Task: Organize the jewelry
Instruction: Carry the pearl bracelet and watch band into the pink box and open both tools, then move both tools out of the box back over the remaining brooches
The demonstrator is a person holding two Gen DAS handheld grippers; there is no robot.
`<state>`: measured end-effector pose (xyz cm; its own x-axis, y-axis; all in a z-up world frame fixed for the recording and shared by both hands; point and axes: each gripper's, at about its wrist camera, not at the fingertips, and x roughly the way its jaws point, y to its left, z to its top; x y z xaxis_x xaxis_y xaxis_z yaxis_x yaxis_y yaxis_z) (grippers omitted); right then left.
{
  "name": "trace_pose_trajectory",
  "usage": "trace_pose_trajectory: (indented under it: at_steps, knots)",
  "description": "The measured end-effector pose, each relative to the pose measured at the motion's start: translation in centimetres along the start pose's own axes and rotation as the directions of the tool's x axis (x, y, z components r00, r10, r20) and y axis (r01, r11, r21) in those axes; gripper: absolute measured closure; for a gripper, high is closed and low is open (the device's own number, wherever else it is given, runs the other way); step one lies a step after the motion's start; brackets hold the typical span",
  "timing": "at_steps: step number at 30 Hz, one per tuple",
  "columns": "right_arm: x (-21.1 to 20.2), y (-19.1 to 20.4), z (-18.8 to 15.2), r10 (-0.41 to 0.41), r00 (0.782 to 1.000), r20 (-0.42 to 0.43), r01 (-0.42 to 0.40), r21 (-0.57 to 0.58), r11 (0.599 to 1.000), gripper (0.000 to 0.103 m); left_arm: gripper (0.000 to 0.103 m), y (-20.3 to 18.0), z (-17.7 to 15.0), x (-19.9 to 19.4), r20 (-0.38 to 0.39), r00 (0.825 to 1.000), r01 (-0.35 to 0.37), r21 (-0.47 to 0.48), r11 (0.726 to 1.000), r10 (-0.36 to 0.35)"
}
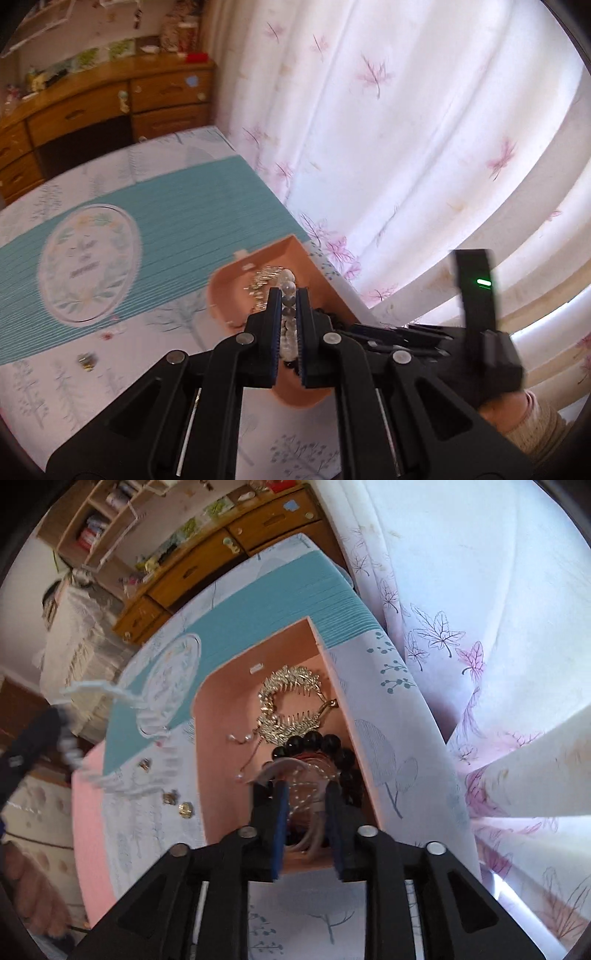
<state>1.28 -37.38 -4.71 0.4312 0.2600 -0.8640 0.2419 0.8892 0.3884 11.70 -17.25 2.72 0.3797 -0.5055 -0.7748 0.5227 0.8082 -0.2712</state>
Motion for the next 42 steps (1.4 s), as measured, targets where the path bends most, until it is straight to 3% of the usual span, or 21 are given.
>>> trace_pose_trajectory:
  at_steps: [3,6,10,11,13,15,17,18,26,31,42]
  knots:
    - [-1.6,0.3,-0.6,-0.001,0.999,0.044,0.002,-0.012,1.0,0.068,0.098,-0.4,0.4,5.3,-0.04,0.999,-0.02,0.024,1.0,0.021]
    - [-2.7,0.2,-1.4,0.007,0.999,0.05,-0.006,-0.01,1.0,0.068,0.098,0.3,-0.3,8.8,-0.071,0.989,-0.125,0.028,0.992,0.126]
    - [-3.8,0.4,-1.9,0.002,0.998,0.065,0.0,-0.027,1.0,0.068,0.087,3.1,-1.8,10.5,-0.181,0.98,-0.101,-0.079,0.992,0.085]
    - [-4.0,0.5,-2.1,0.002,0.998,0.064,0.0,-0.032,0.999,0.068,0.082,3.6,-2.3,10.3,-0.189,0.979,-0.092,-0.097,0.991,0.073]
    - [-3.8,0.8,-2.2,0.01,0.998,0.06,-0.008,-0.038,0.999,0.068,0.081,3.9,-3.1,9.0,-0.157,0.987,-0.042,-0.103,0.994,0.026]
    - [-3.6,1.2,-2.2,0.011,0.999,0.052,-0.008,-0.048,0.999,0.068,0.078,3.8,-3.7,7.4,-0.128,0.991,-0.045,-0.089,0.995,0.033]
    - [-3.0,1.9,-2.0,0.018,0.999,0.043,-0.015,-0.061,0.998,0.068,0.057,3.8,-4.6,5.8,-0.094,0.993,-0.076,-0.086,0.993,0.068]
    - [-2.6,2.3,-1.9,0.02,0.999,0.041,-0.017,-0.069,0.997,0.068,0.055,3.9,-5.0,4.8,-0.064,0.995,-0.08,-0.088,0.993,0.074]
    - [-1.0,6.0,-2.7,0.011,1.0,0.027,-0.006,-0.184,0.983,0.068,0.055,7.2,-8.2,-0.8,-0.007,0.989,-0.15,-0.154,0.977,0.151]
    - [-0.7,8.1,-3.2,-0.001,0.999,0.035,0.009,-0.237,0.971,0.068,0.055,10.0,-10.5,-3.2,0.007,0.978,-0.202,-0.239,0.95,0.21]
    - [-0.6,13.6,-4.5,0.012,0.999,0.05,0.009,-0.392,0.92,0.068,0.055,13.8,-15.1,-7.7,0.002,0.946,-0.306,-0.331,0.892,0.325]
